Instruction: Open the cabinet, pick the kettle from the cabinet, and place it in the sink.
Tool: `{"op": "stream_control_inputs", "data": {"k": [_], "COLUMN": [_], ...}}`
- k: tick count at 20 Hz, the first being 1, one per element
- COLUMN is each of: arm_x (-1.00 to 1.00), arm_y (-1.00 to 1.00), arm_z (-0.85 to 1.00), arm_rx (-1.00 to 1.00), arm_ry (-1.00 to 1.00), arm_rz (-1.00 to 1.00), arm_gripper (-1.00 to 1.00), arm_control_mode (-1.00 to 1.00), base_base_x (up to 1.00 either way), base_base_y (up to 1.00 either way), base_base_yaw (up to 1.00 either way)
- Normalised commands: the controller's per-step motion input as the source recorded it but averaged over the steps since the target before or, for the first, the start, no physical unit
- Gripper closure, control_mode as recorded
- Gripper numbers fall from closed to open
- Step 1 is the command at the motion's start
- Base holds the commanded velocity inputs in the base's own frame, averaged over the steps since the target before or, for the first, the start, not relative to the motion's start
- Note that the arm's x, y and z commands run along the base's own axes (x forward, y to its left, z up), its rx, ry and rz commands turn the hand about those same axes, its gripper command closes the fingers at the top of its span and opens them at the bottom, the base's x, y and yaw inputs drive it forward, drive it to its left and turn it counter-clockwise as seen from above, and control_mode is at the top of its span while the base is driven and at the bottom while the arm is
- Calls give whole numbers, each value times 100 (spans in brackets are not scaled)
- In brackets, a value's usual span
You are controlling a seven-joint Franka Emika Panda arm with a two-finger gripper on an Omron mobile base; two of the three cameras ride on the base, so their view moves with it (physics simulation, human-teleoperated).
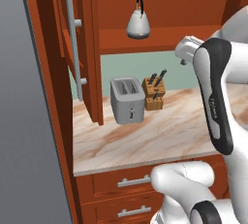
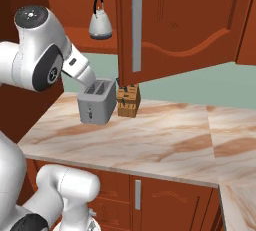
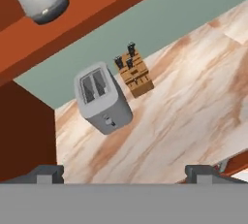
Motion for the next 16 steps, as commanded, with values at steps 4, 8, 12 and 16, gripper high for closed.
{"op": "stream_control_inputs", "data": {"k": [4,8,12,16], "arm_x": [41,51,48,42], "arm_y": [3,7,-1,-2], "arm_z": [-27,-15,-11,-6], "arm_rx": [20,14,11,12], "arm_ry": [-7,-7,-14,-22], "arm_rz": [-30,-30,-31,-31], "arm_gripper": [-100,-100,-100,-100], "arm_control_mode": [-100,-100,-100,-100], "base_base_x": [0,0,0,0], "base_base_y": [0,0,0,0], "base_base_yaw": [0,0,0,0]}}
